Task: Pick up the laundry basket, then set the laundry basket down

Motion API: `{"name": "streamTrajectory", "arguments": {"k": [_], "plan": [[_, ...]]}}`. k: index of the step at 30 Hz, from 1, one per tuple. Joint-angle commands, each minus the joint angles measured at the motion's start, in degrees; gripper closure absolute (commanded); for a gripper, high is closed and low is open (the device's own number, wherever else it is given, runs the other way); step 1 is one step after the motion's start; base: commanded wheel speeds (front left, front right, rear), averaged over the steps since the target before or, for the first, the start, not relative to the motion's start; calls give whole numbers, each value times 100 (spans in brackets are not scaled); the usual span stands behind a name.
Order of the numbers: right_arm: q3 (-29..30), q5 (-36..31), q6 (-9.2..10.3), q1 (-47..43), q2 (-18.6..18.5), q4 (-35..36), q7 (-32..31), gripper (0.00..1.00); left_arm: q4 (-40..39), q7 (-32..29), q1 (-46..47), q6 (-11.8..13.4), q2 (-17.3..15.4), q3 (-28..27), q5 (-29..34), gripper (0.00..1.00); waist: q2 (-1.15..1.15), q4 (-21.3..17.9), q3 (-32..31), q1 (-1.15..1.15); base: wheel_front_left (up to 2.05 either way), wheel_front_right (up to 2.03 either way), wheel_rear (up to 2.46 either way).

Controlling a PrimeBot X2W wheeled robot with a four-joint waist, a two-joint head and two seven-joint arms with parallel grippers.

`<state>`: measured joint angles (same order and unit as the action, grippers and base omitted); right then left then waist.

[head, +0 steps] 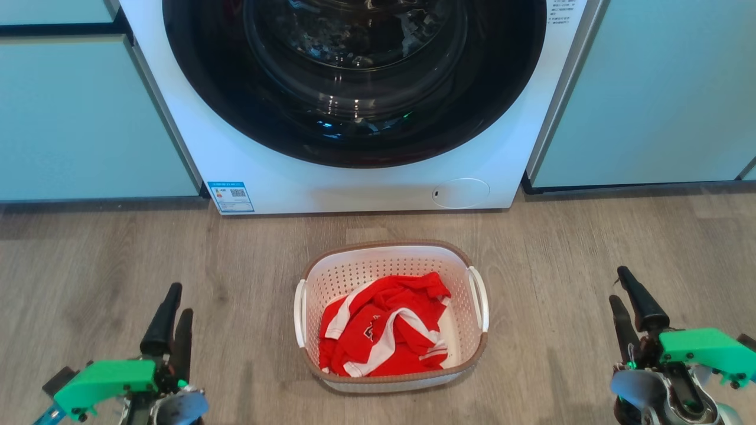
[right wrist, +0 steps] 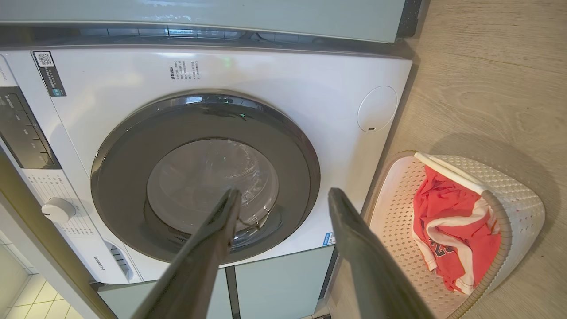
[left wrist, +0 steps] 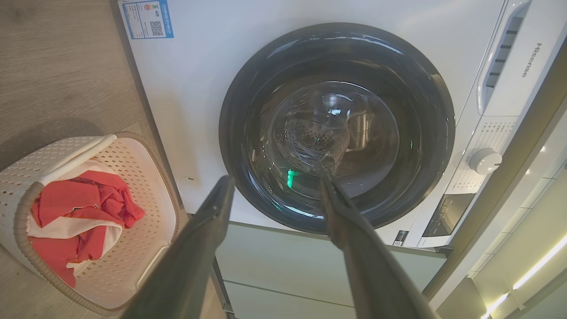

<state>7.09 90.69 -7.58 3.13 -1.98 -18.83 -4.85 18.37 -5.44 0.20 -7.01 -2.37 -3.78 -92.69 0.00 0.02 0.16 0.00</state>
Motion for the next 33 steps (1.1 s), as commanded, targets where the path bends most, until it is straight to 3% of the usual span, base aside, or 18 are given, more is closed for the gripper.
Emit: {"name": "streamTrajectory", "arguments": {"k": [1,14,33], "plan": [[-29,-73,1,235,-44,228,64,0,-220,61,317,-7,-32,35,56,0,0,2,-2,0,0,0,0],[-199,-661,2,318,-176,264,309,0,-238,352,454,-11,-178,234,608,0,0,25,-7,0,0,0,0],[-270,-2847,3,475,-250,604,633,0,-604,680,681,102,-294,447,3005,0,0,52,36,0,0,0,0]]}}
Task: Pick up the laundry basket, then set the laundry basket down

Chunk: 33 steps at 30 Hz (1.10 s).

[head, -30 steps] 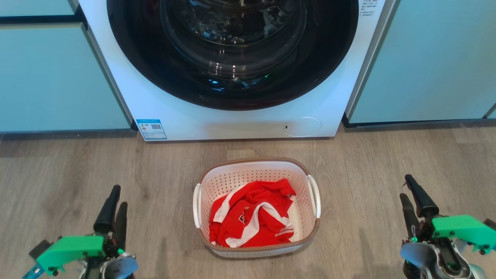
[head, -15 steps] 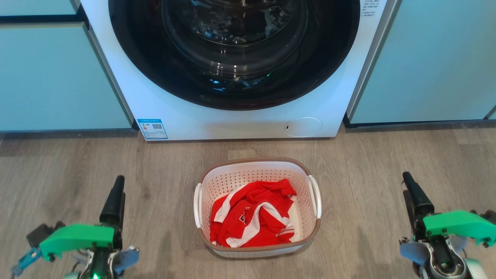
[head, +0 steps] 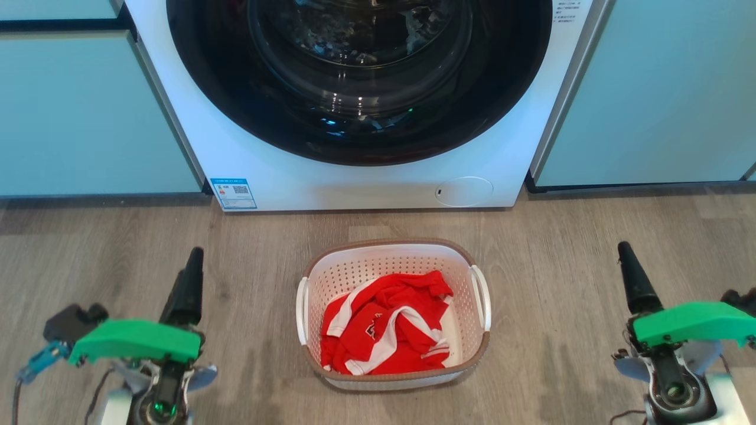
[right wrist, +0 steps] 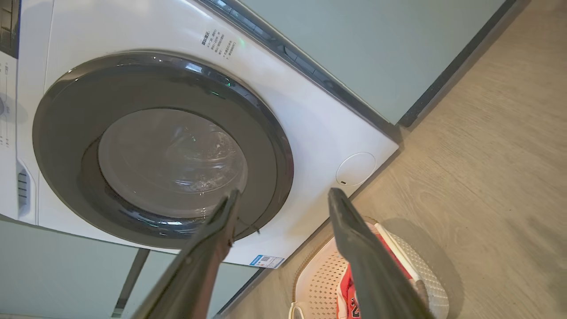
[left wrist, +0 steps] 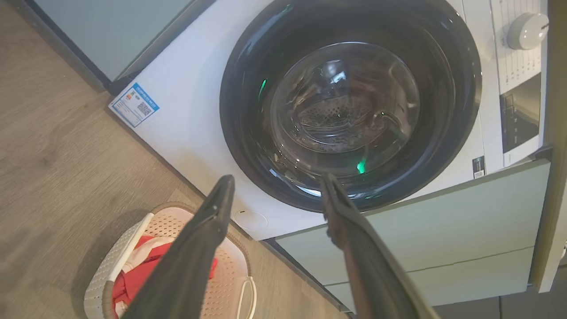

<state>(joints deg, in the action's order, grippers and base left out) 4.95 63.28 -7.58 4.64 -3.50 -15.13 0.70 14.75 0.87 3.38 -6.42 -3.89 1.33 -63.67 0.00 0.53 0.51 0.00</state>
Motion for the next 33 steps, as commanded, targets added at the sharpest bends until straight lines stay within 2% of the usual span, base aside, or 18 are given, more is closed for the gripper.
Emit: {"name": "streamTrajectory", "arguments": {"k": [1,11,33], "plan": [[-70,-236,3,331,-103,257,95,0,-264,66,372,51,-149,-45,215,0,0,1,5,0,0,0,0],[-232,-1335,4,378,-177,364,263,0,-399,236,456,123,-233,155,1163,0,0,18,22,0,0,0,0],[-487,-3082,5,434,-254,202,617,0,-269,592,566,231,-361,527,2687,0,0,26,66,0,0,0,0]]}}
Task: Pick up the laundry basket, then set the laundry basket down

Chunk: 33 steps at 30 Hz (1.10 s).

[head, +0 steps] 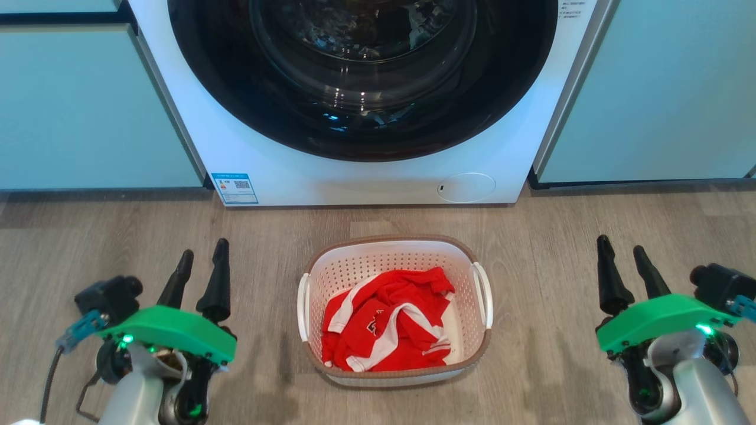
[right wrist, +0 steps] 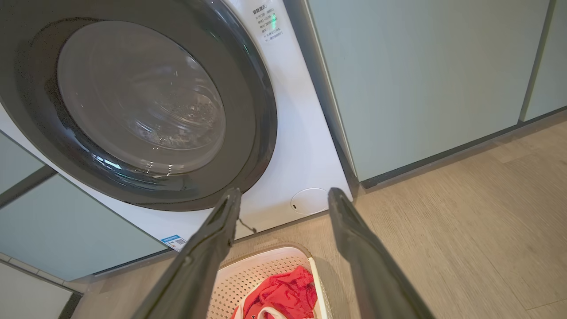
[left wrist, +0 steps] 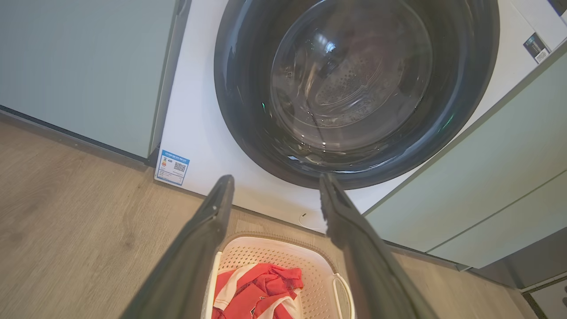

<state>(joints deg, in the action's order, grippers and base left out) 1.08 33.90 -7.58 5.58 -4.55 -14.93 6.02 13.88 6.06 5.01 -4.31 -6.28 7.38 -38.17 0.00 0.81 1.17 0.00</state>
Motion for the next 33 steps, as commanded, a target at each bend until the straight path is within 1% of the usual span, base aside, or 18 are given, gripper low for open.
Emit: {"name": "streamTrajectory", "arguments": {"k": [1,22,33], "plan": [[-111,-223,5,343,-149,173,102,0,-171,91,409,30,-127,-65,206,0,0,-6,1,0,0,0,0],[-182,-1781,7,407,-125,-36,455,0,15,447,581,296,-197,194,1643,0,0,13,67,0,0,0,0],[-219,-2104,8,452,-30,-275,657,0,292,650,683,403,-138,194,2159,0,0,41,57,0,0,0,0]]}}
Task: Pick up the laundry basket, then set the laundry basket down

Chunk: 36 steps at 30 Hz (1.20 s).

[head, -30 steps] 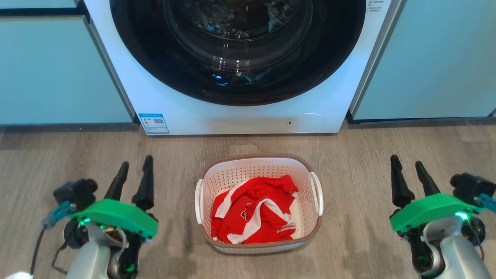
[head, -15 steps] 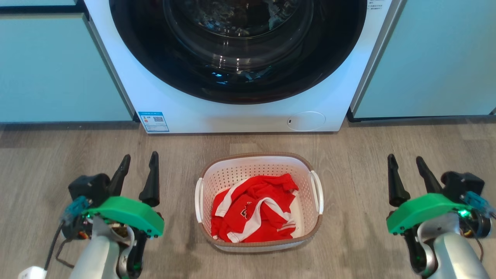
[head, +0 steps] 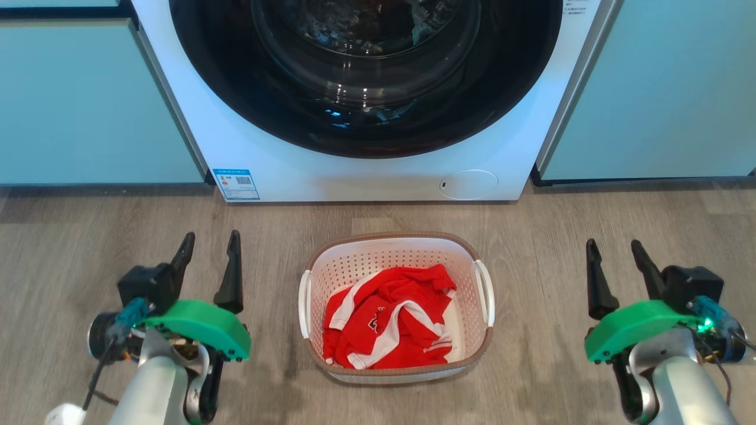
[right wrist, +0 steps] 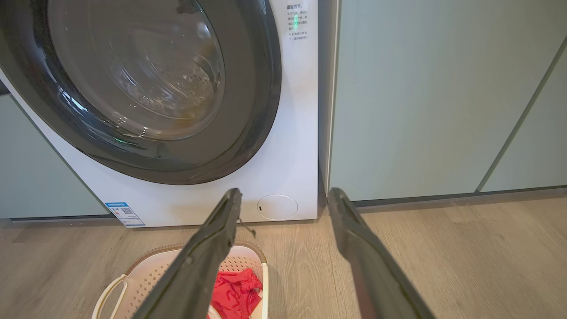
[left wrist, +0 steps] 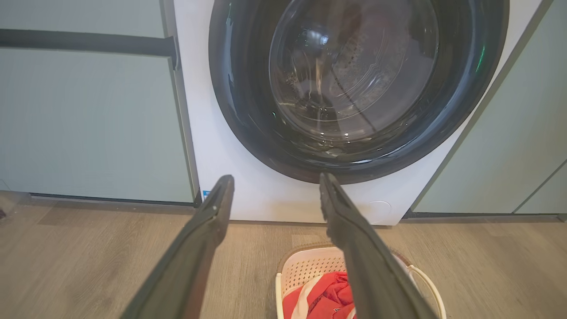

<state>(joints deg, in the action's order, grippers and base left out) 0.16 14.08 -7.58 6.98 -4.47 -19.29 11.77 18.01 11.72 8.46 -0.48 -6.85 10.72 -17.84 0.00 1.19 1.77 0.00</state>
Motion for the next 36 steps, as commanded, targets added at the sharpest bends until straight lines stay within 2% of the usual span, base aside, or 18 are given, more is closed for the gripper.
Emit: {"name": "streamTrajectory", "arguments": {"k": [1,15,36], "plan": [[-139,-126,8,314,-33,132,98,0,-98,102,346,27,-82,-136,174,0,0,6,-5,0,0,0,0],[-387,-333,9,395,-127,-194,316,0,188,282,449,135,-93,-69,772,0,0,23,-39,0,0,0,0],[-478,3,9,414,-199,-332,323,0,311,212,468,228,-82,-32,593,0,0,5,3,0,0,0,0]]}}
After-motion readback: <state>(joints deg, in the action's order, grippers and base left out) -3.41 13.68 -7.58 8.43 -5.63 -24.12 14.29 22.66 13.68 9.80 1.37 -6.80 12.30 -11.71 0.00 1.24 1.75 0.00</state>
